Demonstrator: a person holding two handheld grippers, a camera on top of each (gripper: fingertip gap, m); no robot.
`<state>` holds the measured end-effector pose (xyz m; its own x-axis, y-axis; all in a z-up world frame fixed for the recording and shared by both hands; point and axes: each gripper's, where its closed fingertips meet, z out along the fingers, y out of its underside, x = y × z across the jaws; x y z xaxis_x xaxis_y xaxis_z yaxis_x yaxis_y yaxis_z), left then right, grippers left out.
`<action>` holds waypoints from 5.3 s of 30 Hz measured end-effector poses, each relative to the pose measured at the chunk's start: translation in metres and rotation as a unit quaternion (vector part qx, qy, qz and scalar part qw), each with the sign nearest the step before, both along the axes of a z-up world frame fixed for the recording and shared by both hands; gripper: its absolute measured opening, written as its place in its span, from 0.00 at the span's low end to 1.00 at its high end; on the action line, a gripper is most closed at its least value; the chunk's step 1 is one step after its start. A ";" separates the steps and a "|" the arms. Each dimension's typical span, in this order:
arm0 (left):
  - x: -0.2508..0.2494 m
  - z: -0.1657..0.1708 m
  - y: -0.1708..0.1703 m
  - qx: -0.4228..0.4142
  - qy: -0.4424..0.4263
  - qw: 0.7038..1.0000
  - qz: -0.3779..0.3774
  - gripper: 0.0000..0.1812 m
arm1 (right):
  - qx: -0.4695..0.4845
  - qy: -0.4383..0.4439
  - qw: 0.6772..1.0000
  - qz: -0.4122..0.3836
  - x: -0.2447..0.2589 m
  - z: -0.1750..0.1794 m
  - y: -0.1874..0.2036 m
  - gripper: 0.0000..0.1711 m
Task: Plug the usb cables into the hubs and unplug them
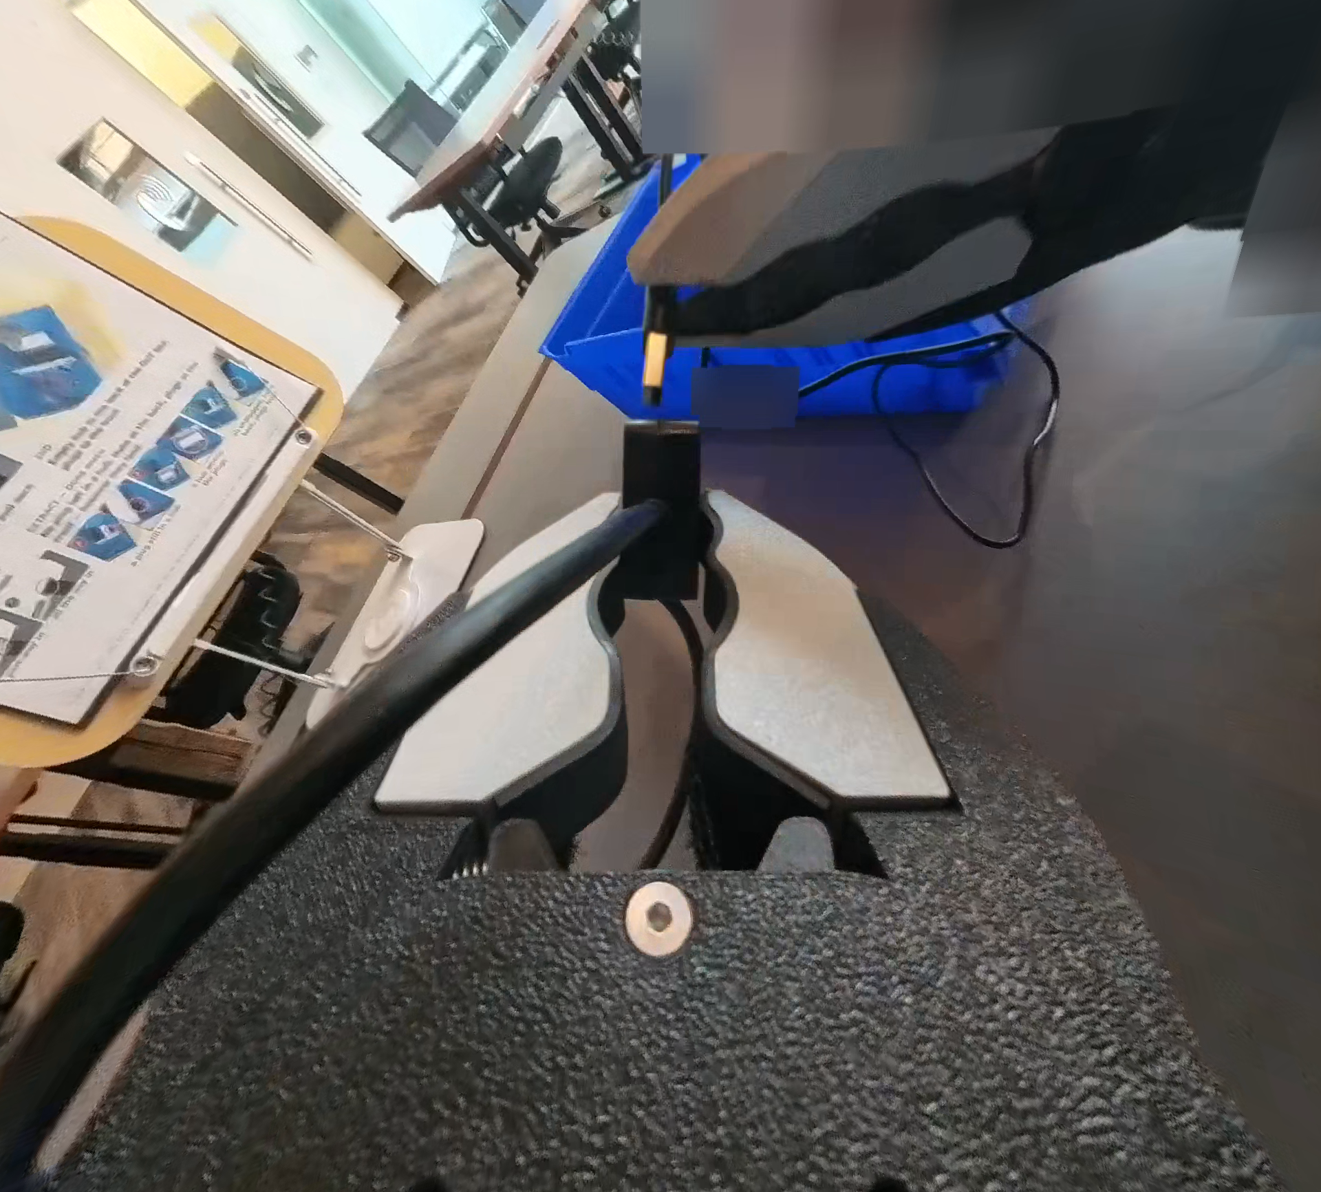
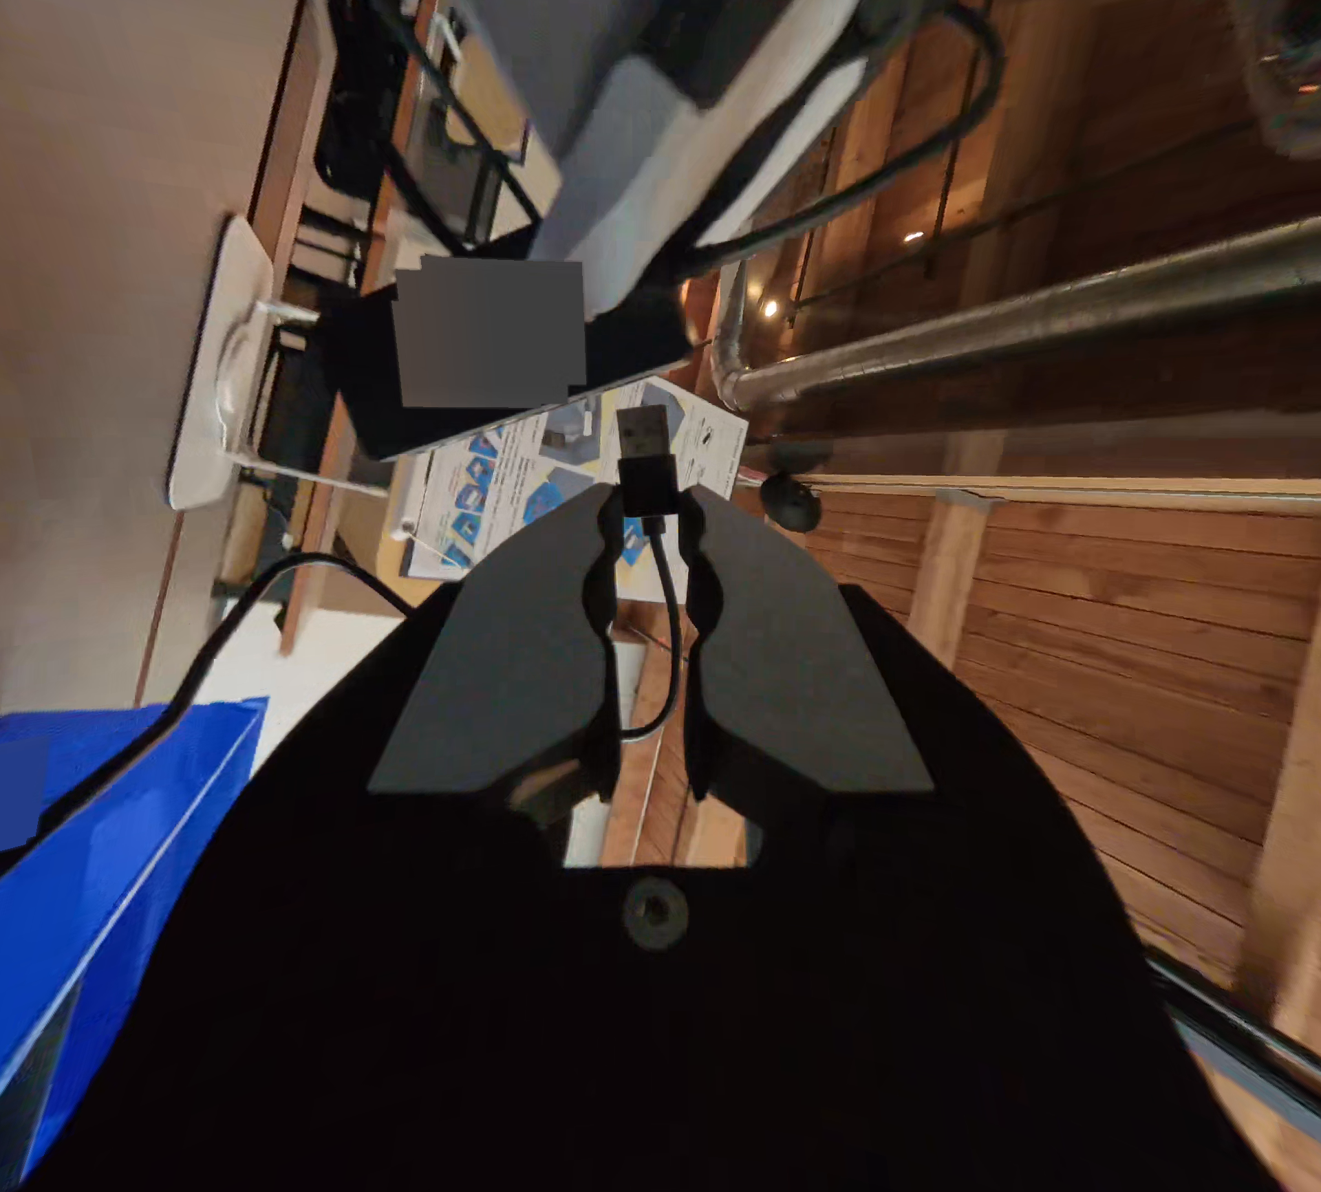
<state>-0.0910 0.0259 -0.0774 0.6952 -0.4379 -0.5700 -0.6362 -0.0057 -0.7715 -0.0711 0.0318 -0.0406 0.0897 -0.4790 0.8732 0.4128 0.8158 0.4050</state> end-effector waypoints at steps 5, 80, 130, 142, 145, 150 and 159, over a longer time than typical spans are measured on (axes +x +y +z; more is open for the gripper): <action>-0.008 0.001 -0.002 -0.005 0.017 1.000 0.024 0.10 | -0.003 -0.007 1.000 -0.006 -0.006 -0.007 0.001 0.08; 0.019 0.004 -0.022 0.139 0.189 0.965 -0.117 0.09 | -0.057 -0.227 0.965 0.119 0.022 -0.020 -0.045 0.04; 0.035 0.035 -0.048 0.153 -0.046 0.959 -0.233 0.09 | -0.497 -0.182 0.713 0.461 0.041 0.035 -0.087 0.00; 0.047 0.027 -0.053 0.140 -0.013 0.957 -0.254 0.09 | -0.517 -0.229 0.688 0.455 0.040 0.026 -0.093 0.00; 0.048 0.027 -0.054 0.145 -0.009 0.956 -0.256 0.09 | -0.522 -0.235 0.679 0.460 0.042 0.026 -0.096 0.00; 0.054 0.030 -0.059 0.158 -0.007 0.951 -0.268 0.09 | -0.533 -0.240 0.655 0.478 0.047 0.030 -0.100 0.01; 0.050 0.030 -0.055 0.164 0.000 0.954 -0.249 0.09 | -0.551 -0.232 0.650 0.470 0.045 0.027 -0.095 0.01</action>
